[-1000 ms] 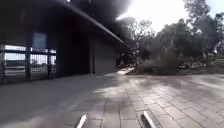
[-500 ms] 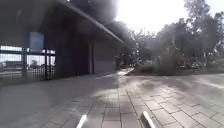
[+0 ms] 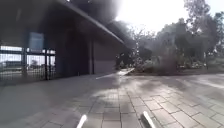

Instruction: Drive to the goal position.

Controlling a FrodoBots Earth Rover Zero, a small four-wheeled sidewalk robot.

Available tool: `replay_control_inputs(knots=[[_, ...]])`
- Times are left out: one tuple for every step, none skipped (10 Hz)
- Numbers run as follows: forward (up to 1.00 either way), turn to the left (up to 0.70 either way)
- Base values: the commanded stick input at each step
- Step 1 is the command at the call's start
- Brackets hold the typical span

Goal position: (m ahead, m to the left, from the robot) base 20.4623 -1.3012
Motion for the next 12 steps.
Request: replay_control_inputs(knots=[[0.0,-0.5],[0.0,-0.5],[0.0,0.0],[0.0,0.0],[0.0,0.0],[0.0,0.0],[0.0,0.0],[0.0,0.0],[0.0,0.0],[0.0,0.0],[0.0,0.0],[0.0,-0.5]])
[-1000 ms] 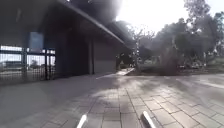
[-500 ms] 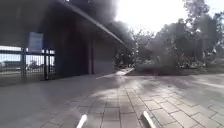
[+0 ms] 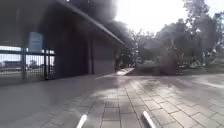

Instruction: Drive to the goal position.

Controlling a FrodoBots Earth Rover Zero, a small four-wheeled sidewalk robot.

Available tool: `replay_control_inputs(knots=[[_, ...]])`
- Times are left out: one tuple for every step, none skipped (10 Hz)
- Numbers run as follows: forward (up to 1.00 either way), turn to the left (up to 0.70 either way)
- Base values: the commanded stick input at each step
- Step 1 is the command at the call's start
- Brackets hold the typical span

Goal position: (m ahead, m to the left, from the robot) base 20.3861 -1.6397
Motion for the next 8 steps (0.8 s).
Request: replay_control_inputs(knots=[[0.0,-0.5],[0.0,-0.5],[0.0,-0.5],[0.0,-0.5],[0.0,-0.35],[0.0,-0.15],[0.0,0.0],[0.0,0.0]])
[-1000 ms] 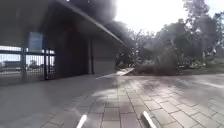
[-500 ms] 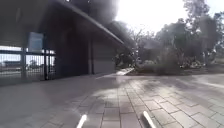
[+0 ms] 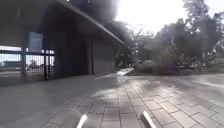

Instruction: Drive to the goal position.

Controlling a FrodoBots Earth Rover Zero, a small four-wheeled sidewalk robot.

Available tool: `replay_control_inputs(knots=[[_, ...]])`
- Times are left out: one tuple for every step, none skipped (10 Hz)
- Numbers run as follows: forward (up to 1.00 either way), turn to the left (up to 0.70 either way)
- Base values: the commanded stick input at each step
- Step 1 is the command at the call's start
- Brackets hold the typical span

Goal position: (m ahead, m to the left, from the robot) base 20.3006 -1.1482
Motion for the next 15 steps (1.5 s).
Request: replay_control_inputs(knots=[[0.0,0.0],[0.0,0.0],[0.0,0.0],[0.0,0.0],[0.0,0.0],[0.0,0.0],[0.46,0.0],[0.46,0.0],[0.46,0.0],[0.46,0.0],[0.46,0.0],[0.46,0.0],[0.46,0.0],[0.46,0.1],[0.46,0.29]])
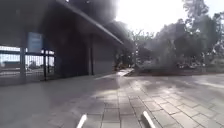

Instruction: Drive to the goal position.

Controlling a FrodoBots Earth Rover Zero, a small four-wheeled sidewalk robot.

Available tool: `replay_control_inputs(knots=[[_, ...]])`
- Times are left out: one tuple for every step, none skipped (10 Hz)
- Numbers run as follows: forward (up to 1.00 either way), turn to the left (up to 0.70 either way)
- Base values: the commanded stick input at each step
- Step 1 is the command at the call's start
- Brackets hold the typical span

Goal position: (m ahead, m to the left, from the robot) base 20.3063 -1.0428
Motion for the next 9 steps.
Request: replay_control_inputs(knots=[[0.46,0.0],[0.47,0.0],[0.48,0.0],[0.49,0.0],[0.49,0.0],[0.49,0.44],[0.49,0.25],[0.49,0.06],[0.49,0.0]])
